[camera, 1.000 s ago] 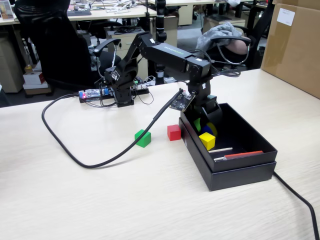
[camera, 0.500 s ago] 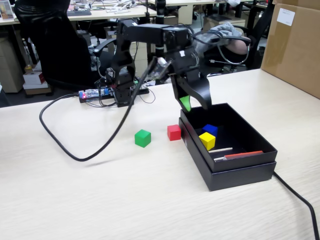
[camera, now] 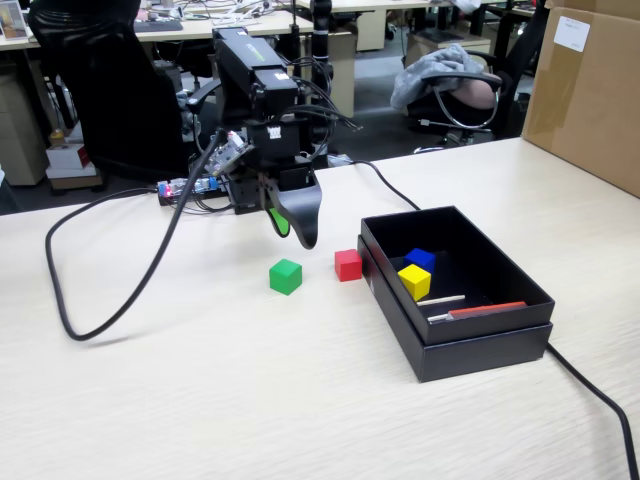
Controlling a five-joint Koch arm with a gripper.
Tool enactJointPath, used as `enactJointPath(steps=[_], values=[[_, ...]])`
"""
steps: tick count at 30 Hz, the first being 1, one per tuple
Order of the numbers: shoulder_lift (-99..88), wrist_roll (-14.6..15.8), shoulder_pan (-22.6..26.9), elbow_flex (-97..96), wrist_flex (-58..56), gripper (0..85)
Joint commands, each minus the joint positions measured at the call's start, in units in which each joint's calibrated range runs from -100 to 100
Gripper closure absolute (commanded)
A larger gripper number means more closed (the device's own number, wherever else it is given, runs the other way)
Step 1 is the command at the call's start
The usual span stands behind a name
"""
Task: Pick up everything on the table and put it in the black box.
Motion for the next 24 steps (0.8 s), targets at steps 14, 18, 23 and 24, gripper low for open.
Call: enactJointPath(steps=[14,18,23,24], values=[[14.6,-1.0,-1.2,1.2,0.3,36.8],[19.1,-1.5,-1.8,3.7,0.3,37.1],[22.5,-1.8,-2.3,4.9,0.3,38.7],[23.0,-2.0,-2.3,5.2,0.3,40.3]])
